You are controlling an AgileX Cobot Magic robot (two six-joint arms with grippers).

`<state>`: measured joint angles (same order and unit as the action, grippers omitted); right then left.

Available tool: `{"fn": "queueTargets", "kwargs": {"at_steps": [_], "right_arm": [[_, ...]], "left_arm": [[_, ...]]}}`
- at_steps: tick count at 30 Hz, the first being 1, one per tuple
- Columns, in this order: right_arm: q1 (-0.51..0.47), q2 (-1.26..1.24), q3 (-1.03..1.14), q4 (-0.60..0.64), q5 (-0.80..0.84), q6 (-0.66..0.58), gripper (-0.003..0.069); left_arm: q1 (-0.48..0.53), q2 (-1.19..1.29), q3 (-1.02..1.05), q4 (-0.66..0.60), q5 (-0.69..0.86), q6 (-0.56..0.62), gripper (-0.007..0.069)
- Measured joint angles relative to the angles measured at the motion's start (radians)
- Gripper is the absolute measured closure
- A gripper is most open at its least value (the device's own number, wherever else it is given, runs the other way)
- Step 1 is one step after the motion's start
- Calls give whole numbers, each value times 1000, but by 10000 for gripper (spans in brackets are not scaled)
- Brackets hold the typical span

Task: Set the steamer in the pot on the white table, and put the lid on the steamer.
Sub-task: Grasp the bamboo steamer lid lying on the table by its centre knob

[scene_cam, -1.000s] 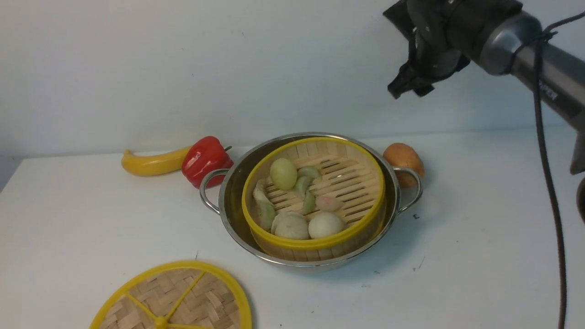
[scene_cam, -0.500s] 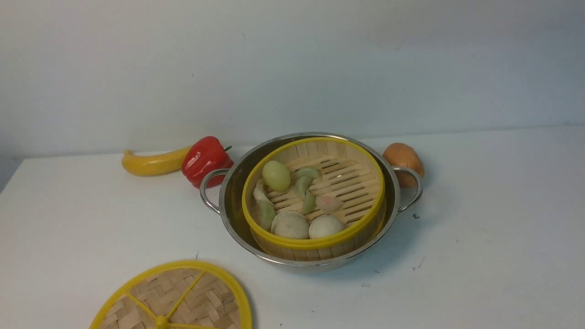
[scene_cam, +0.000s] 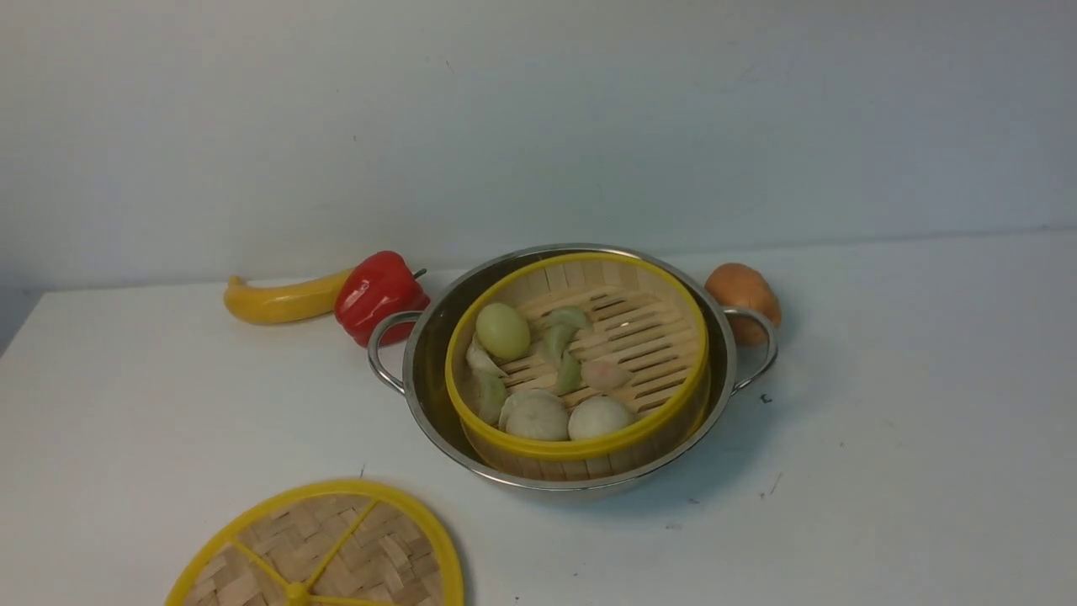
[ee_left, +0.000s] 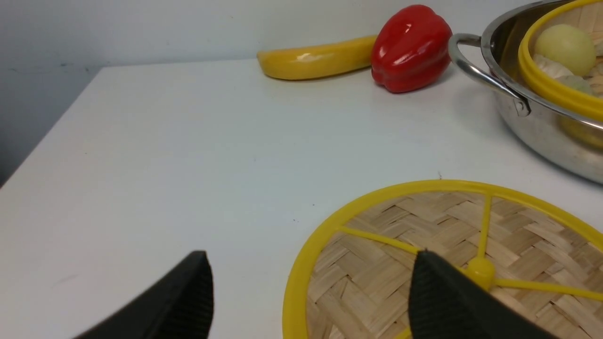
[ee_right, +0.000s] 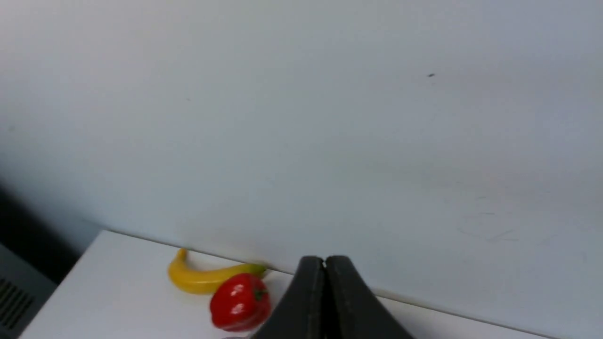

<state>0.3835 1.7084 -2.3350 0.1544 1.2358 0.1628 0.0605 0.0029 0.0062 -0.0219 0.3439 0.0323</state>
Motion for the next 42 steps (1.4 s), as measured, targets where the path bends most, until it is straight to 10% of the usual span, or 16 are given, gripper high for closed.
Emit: {"fn": "queueTargets", "kwargs": {"at_steps": [10, 29, 42], "right_arm": [[0, -118, 230, -83, -58, -148, 623], [-383, -1225, 2057, -287, -1062, -1, 523], [-379, -1626, 2341, -287, -1042, 26, 473]], "left_arm": [[0, 0, 0, 0, 0, 0, 111], [0, 0, 0, 0, 0, 0, 111], [0, 0, 0, 0, 0, 0, 111]]}}
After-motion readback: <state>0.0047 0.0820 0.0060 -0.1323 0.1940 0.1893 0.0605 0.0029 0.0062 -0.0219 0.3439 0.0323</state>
